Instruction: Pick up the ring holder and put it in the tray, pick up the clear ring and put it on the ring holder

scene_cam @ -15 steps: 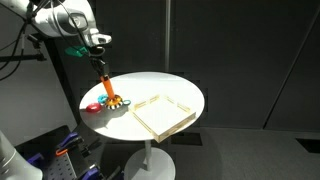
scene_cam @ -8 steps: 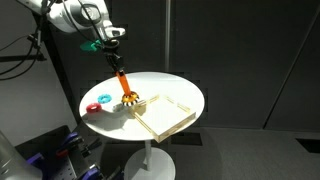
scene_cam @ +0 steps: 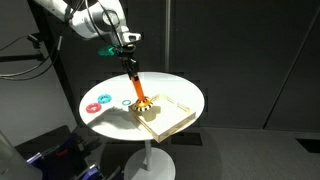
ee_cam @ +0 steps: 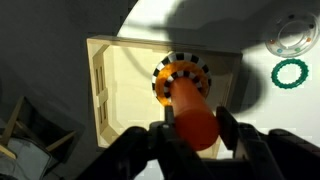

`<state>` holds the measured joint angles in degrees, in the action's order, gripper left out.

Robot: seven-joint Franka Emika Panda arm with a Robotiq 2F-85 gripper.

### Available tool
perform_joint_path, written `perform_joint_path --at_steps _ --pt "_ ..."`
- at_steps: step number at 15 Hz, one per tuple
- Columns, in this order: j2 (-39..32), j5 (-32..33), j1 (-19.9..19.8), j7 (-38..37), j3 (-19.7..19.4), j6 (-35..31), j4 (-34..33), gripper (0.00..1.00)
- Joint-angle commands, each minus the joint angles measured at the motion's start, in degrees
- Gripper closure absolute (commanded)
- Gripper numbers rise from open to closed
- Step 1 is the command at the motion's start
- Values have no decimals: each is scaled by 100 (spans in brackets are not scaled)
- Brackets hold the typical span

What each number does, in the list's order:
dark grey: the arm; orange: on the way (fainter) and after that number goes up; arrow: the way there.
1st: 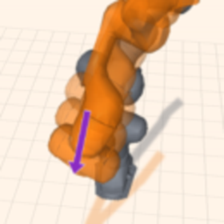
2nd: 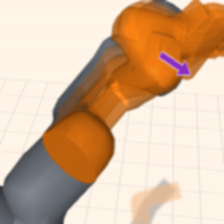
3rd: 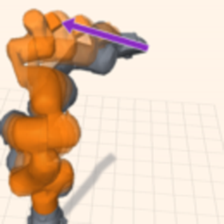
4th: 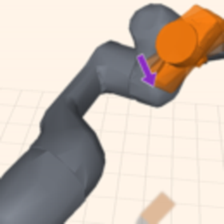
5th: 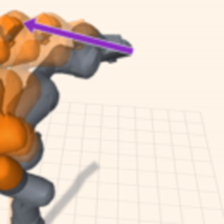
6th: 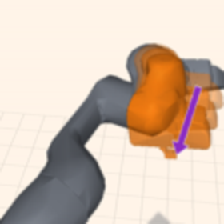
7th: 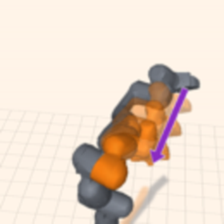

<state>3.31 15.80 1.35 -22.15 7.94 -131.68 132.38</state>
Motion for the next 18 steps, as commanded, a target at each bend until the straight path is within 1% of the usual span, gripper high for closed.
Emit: perform_joint_path --at_steps 1,5,9,18 --pt "-429 267 45 -230 -155 -52 -430 80" --pt "-734 323 109 -191 -305 -316 -575 80" --pt "-866 231 175 -98 -404 -465 -495 80" --pt "-660 -296 240 307 -403 -100 -334 80"
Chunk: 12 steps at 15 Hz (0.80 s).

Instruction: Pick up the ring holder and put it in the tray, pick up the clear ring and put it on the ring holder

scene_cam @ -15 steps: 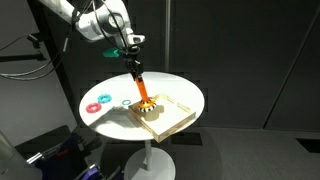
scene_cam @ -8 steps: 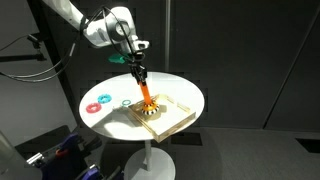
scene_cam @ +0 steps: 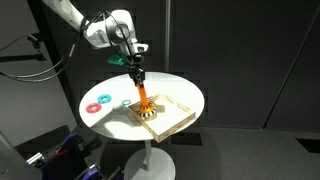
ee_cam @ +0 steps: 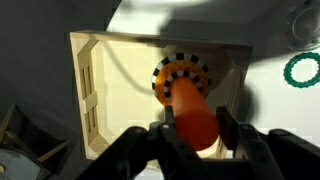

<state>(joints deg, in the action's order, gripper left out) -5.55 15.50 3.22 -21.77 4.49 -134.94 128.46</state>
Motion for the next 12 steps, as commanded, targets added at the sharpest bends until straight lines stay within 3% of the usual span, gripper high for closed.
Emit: perform_joint_path --at_steps 1,12 --pt "254 -343 54 319 -56 289 66 80" --pt "901 -538 -3 487 -76 745 525 80"
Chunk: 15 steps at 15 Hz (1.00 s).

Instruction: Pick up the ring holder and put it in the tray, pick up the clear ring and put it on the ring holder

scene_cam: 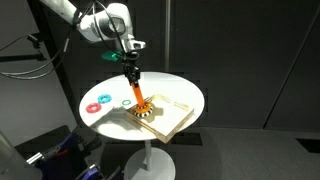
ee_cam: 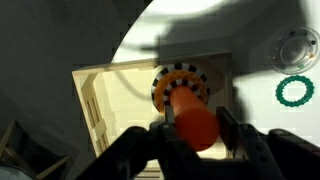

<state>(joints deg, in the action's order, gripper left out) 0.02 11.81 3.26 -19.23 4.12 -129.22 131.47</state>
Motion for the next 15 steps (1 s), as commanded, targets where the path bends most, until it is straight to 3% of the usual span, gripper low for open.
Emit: perform_joint_path --at_steps 1,6,15 --pt "393 -183 -10 254 -39 198 273 80" --pt "511 -257 -28 275 -36 223 395 80" --pt "78 -119 -89 136 -92 -183 135 80"
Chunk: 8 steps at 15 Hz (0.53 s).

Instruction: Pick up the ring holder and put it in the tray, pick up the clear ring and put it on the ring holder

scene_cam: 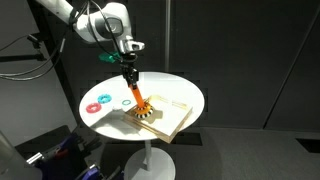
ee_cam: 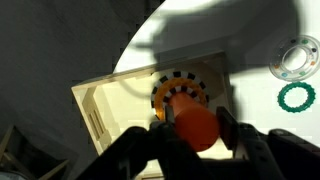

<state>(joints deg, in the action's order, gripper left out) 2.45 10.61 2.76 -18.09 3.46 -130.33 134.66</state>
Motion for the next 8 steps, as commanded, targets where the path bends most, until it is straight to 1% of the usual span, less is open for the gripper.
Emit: perform_joint_path --at_steps 1,8 --pt "-227 -2 -37 17 -35 -93 -226 80" --pt "-745 -143 -23 78 -139 24 -551 80"
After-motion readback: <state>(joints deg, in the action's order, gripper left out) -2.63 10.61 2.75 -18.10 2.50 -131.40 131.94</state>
